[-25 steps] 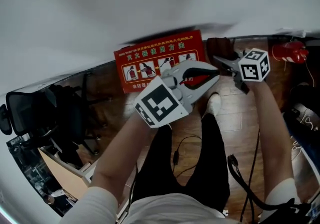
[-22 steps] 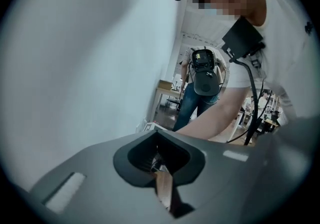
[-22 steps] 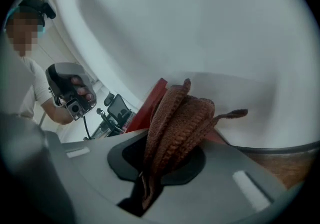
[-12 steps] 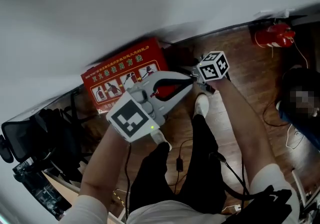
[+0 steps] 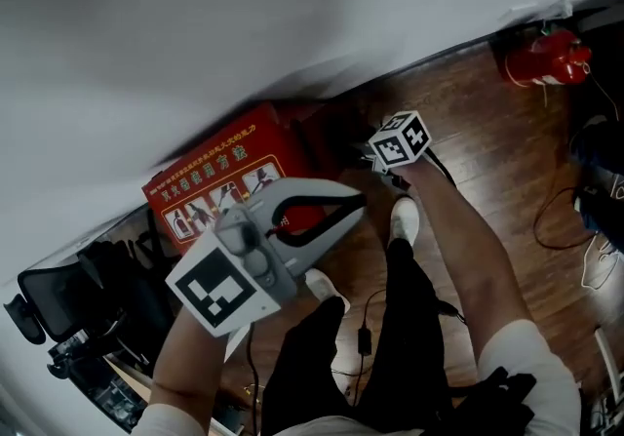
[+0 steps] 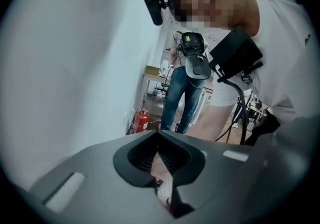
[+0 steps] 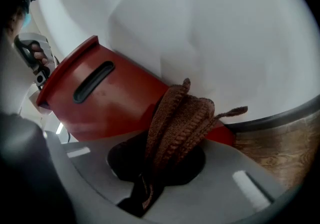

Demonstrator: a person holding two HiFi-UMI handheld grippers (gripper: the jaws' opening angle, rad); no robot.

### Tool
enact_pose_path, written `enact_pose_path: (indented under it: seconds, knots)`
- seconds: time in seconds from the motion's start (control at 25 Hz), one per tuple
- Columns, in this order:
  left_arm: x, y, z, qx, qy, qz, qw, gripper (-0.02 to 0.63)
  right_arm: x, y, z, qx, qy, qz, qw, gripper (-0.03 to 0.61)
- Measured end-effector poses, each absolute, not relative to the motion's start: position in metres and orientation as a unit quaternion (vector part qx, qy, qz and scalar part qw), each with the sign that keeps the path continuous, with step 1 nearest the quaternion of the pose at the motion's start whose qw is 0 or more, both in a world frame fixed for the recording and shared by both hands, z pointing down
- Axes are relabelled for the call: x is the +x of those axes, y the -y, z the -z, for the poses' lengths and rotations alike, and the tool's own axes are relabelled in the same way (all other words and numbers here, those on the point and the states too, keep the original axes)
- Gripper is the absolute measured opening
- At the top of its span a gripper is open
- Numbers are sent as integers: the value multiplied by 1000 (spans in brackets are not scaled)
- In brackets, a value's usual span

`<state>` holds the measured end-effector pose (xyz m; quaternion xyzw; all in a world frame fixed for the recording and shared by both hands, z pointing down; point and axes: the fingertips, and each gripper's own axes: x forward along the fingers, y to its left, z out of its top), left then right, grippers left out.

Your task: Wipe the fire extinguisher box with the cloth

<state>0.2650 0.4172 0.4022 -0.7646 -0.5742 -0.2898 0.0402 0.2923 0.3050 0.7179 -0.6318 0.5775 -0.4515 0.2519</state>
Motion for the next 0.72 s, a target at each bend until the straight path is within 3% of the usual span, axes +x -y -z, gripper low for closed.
enact_pose_path:
  seconds: [0.4,0.72]
  knots:
    - [275,-423,-396,-755,594,275,28,0,298,-299,-799,-633,-564,478,229,46]
    - [275,-415,-383,-762,601,242,15,0,310,-290,-869,-652,-534,516,156,46]
